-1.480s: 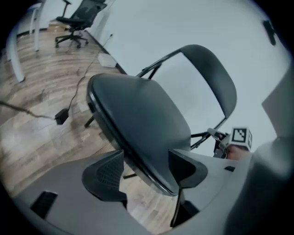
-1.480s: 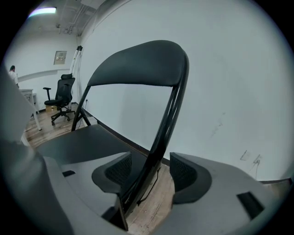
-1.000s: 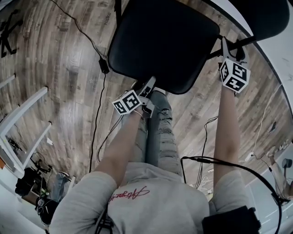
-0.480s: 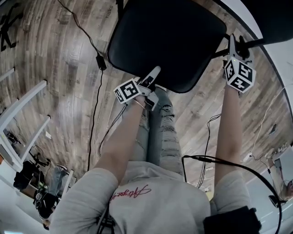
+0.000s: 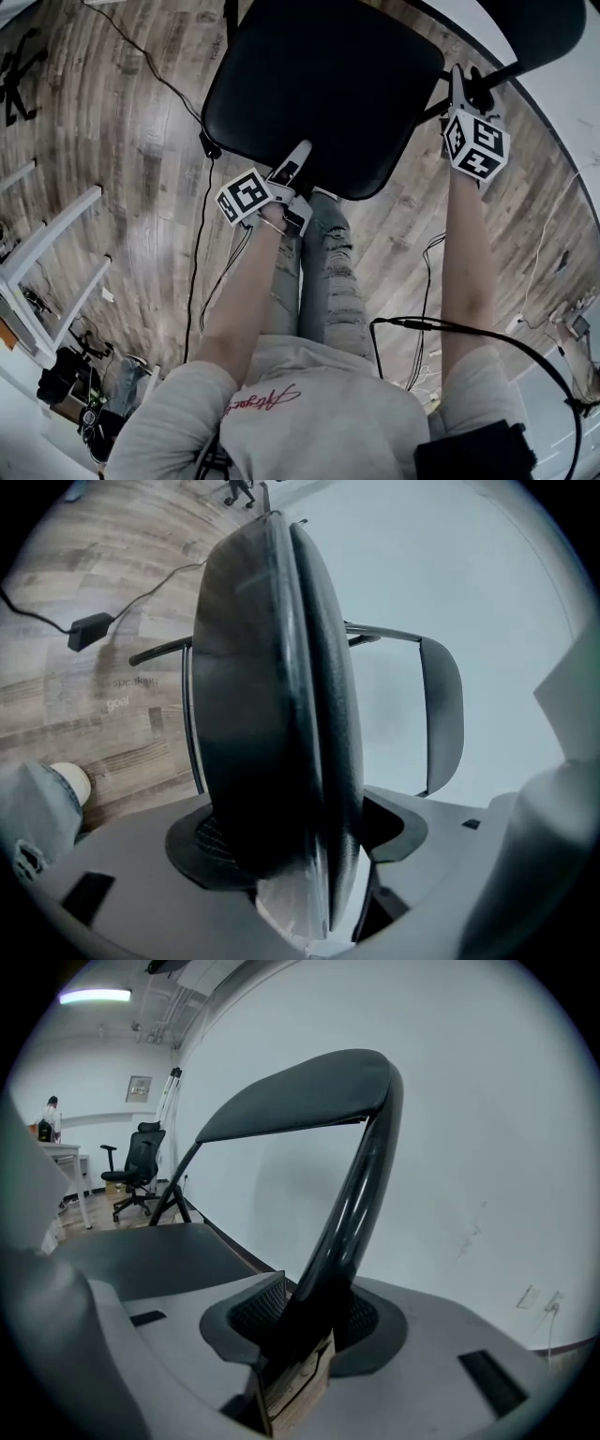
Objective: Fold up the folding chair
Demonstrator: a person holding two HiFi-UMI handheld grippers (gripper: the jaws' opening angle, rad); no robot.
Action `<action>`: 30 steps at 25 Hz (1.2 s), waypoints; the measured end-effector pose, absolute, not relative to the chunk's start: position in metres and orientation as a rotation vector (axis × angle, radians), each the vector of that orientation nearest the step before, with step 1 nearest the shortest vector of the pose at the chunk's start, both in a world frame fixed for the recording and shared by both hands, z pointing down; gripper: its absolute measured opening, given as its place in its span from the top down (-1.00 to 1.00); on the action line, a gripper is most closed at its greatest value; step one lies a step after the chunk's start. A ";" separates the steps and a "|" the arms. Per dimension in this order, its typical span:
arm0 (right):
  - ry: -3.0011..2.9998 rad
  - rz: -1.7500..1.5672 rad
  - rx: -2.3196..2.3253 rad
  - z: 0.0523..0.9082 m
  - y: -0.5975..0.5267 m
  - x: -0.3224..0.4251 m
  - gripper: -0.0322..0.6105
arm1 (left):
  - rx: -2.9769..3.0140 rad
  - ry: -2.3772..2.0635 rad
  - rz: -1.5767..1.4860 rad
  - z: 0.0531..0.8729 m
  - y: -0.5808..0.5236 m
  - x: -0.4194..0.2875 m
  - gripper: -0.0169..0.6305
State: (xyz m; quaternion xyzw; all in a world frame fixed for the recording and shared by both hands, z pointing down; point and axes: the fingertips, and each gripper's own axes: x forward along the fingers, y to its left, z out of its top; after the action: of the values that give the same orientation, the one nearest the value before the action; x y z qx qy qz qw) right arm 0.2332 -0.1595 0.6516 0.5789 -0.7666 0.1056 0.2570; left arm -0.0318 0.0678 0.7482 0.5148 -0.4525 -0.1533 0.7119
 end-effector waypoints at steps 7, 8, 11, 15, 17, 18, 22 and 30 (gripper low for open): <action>-2.047 0.473 1.628 0.651 -0.184 0.238 0.51 | 1.157 -1.081 -0.240 0.702 0.018 -0.057 -0.10; -2.032 0.494 1.635 0.653 -0.185 0.241 0.51 | 1.144 -1.075 -0.233 0.700 0.017 -0.056 -0.09; -1.998 0.510 1.643 0.654 -0.186 0.247 0.54 | 1.091 -1.031 -0.235 0.703 0.023 -0.046 -0.08; -2.065 0.469 1.540 0.646 -0.194 0.234 0.54 | 1.049 -0.981 -0.314 0.708 0.033 -0.041 -0.08; -2.106 0.462 1.526 0.641 -0.199 0.230 0.50 | 1.059 -0.974 -0.361 0.706 0.034 -0.039 -0.06; -2.123 0.471 1.551 0.638 -0.203 0.232 0.51 | 1.071 -0.966 -0.378 0.705 0.032 -0.038 -0.05; -2.117 0.580 1.684 0.641 -0.213 0.254 0.55 | 1.108 -0.917 -0.383 0.703 0.025 -0.024 0.01; -2.213 0.544 1.600 0.620 -0.240 0.265 0.58 | 1.131 -0.852 -0.368 0.700 0.022 -0.018 0.08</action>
State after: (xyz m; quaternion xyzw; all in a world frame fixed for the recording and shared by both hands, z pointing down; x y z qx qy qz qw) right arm 0.2654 -0.2396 0.6202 0.5655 -0.7821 0.1922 0.1778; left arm -0.0177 0.0218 0.7003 0.5162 -0.3891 -0.1682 0.7442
